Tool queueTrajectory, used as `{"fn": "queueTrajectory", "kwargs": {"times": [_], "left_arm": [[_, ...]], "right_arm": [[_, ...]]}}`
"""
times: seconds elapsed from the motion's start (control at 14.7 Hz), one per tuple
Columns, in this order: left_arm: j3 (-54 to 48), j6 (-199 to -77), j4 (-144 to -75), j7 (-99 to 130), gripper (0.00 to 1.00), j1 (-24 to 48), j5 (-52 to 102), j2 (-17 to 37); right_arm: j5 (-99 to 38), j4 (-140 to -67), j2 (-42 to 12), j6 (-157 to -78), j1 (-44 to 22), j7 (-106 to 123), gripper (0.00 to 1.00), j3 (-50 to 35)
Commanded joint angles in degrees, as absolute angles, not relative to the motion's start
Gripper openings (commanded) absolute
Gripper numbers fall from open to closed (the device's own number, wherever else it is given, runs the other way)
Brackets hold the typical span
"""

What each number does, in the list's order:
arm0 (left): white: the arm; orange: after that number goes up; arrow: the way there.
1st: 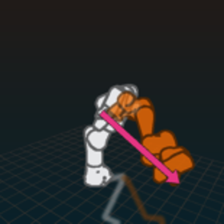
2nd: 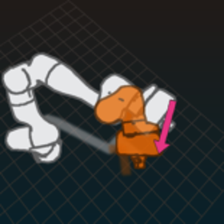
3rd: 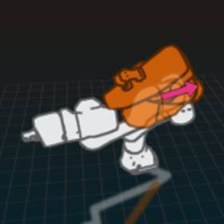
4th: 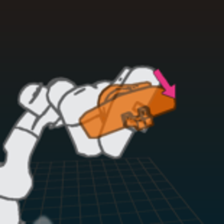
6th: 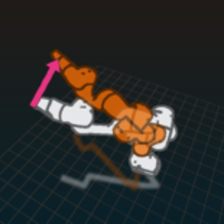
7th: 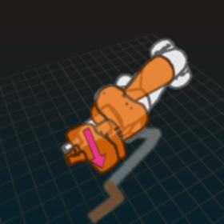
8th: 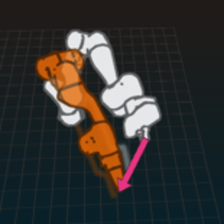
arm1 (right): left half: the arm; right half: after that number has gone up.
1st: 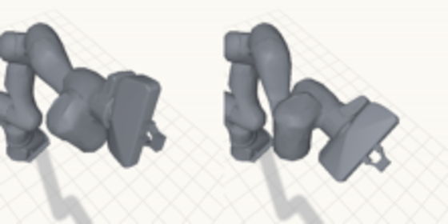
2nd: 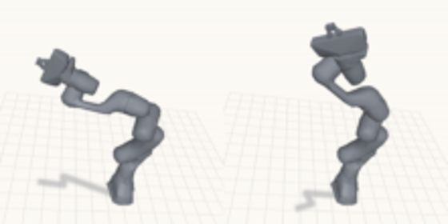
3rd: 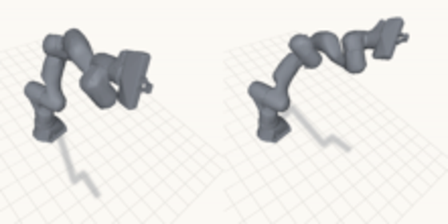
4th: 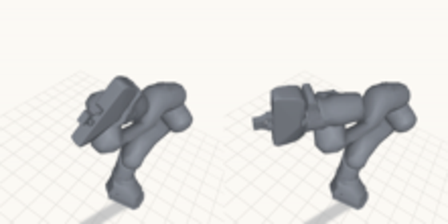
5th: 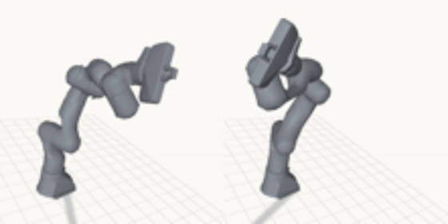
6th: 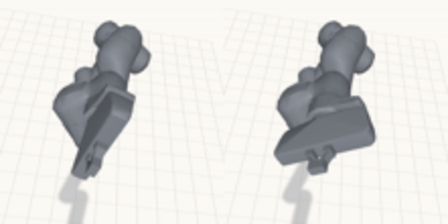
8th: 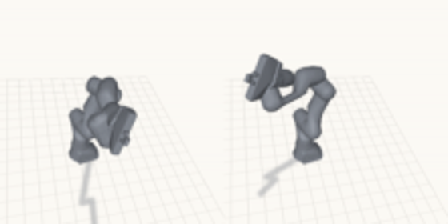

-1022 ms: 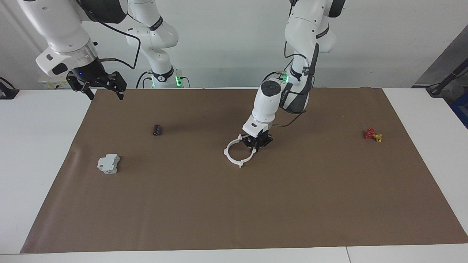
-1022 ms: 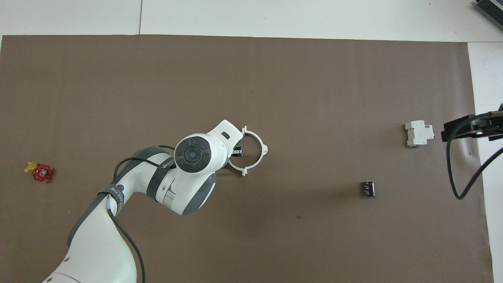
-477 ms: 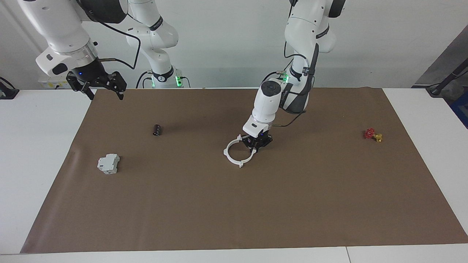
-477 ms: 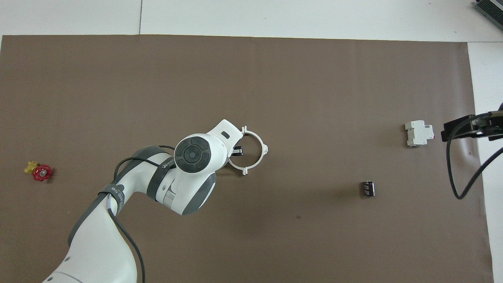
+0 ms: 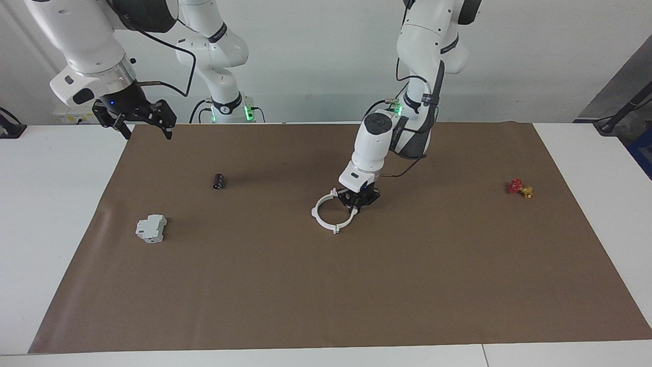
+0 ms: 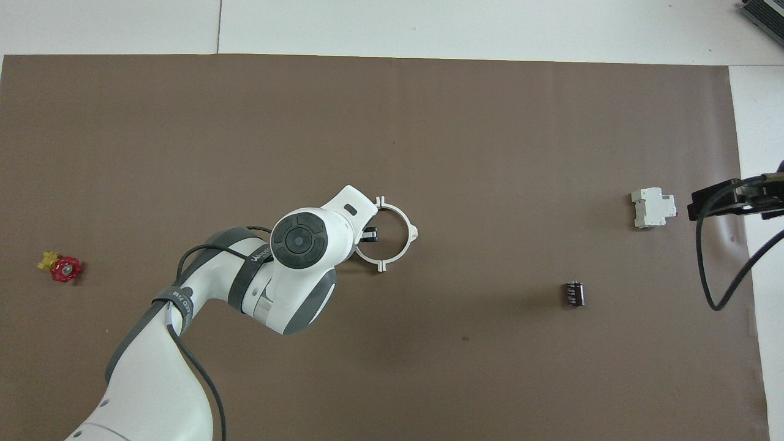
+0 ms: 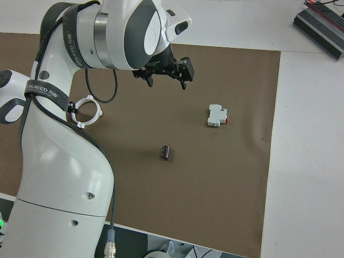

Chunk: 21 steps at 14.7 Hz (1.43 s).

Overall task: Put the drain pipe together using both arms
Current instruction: 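Press the held clamp half against the other half to join them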

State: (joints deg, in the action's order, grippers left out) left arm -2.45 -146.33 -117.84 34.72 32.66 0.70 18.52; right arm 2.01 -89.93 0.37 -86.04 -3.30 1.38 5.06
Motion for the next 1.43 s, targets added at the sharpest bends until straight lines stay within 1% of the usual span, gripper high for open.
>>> {"fn": "queueTrajectory", "kwargs": {"times": [0.0,0.34,0.41,0.54,0.61,0.75,0.82,0.89,1.36], "left_arm": [[-1.05,-147.48,-118.21,35.59,0.0,33.66,0.09,19.25],[-1.05,-147.57,-118.21,35.51,0.0,33.66,-0.26,19.25],[-1.05,-147.57,-118.21,35.51,0.04,33.66,-0.61,19.25],[-1.05,-147.48,-118.3,35.59,0.42,33.75,-0.7,19.25],[-1.05,-147.48,-118.3,35.86,0.54,33.75,-0.7,19.25],[-1.05,-147.39,-118.3,37.7,0.61,33.84,-0.7,19.25],[-1.05,-147.39,-118.3,37.71,0.75,33.84,-0.7,19.25],[-1.05,-147.31,-118.3,37.79,1.0,33.84,-0.79,19.25],[-1.05,-146.69,-118.3,37.71,1.0,33.66,-1.41,19.25]], "right_arm": [[1.67,-90.09,0.7,-85.61,-2.29,2.72,1.0,4.39],[1.67,-90.09,0.7,-85.61,-2.29,2.72,1.0,4.4],[1.67,-90.09,0.7,-85.61,-2.29,2.72,1.0,4.39],[1.67,-90.09,0.7,-85.61,-2.29,2.72,1.0,4.39],[1.67,-90.09,0.7,-85.61,-2.29,2.72,1.0,4.39],[1.67,-90.09,0.7,-85.61,-2.29,2.72,1.0,4.48],[1.67,-90.09,0.7,-85.61,-2.29,2.72,1.0,4.4],[1.67,-90.09,0.7,-85.61,-2.29,2.72,1.0,4.39],[1.67,-90.09,0.7,-85.61,-2.29,2.72,1.0,4.39]]}}
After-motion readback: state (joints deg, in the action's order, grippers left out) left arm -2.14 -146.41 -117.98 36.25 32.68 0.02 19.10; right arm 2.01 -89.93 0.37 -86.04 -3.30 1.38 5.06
